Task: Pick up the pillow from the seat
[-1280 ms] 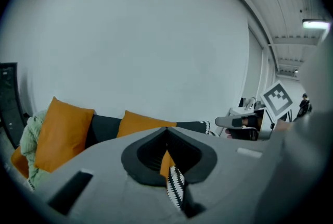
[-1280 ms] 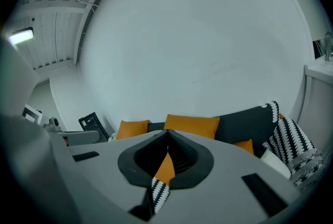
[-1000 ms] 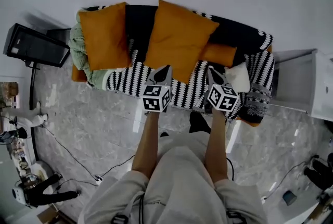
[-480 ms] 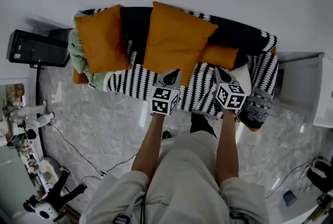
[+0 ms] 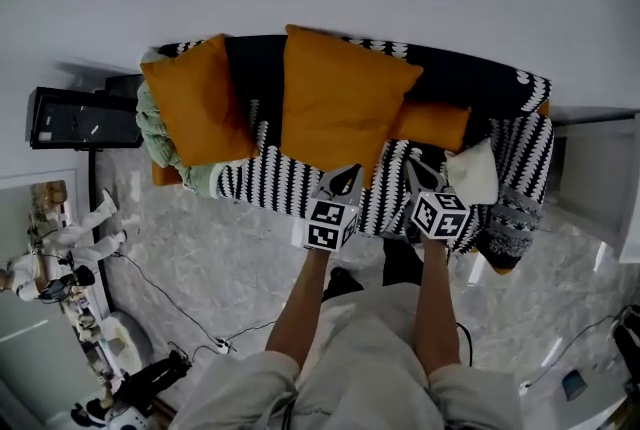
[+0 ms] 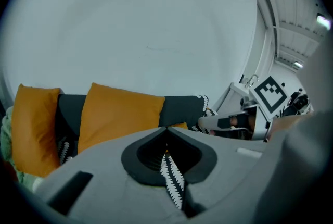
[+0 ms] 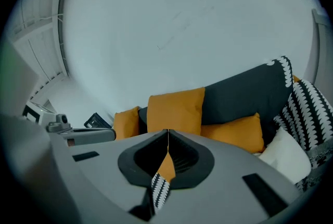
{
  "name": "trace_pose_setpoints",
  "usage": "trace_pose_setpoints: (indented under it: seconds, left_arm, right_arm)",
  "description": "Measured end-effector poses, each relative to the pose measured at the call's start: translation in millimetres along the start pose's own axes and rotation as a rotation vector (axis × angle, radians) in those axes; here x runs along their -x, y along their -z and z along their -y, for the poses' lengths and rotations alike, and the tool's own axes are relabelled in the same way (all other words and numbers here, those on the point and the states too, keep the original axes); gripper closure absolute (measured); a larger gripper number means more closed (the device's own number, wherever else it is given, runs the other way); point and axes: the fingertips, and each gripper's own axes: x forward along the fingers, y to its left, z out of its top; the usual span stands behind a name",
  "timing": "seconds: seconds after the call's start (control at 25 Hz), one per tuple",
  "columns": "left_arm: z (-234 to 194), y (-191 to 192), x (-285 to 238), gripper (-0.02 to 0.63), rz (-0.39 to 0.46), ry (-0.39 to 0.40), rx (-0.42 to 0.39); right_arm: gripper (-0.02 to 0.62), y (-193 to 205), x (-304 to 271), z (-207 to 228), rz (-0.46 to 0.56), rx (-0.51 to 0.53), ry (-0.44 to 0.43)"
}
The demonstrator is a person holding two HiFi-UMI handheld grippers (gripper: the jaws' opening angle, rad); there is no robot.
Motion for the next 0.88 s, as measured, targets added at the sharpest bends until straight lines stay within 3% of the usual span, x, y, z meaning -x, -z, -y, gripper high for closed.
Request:
trace_pose_setpoints:
  seconds: [0.32, 0.44, 0.64, 0.76, 0.88]
  left_arm:
    - [-28.9, 44.6, -68.7, 0.600, -0.056, -0.024, 0.032]
    - [-36.0, 58.9, -87.1, 0.600, -0.072, -0.031, 0.028]
    - [-57.3, 88.0, -108.9, 0.600, -0.099, -0.070, 0.068]
    - [-60.6, 104.2, -124.3, 0.600, -0.126, -0.065, 0.081]
    - [-68.0, 117.2, -135.3, 0.600, -0.153, -0.057, 0.083]
  right_arm:
    - [0.591, 40.5, -49.6, 59.7, -0.062, -0.038, 0.026]
    - [0.591, 50.1, -70.4, 75.3, -0.077, -0.024, 0.002]
    - [0.591, 62.0, -111.9, 94.2, -0.068, -0.111, -0.031]
    - [0.591, 67.4, -132.7, 101.4, -0.077, -0.073, -0.068]
    - [0.591, 73.5, -157.9, 106.4, -0.065, -0.108, -0.126]
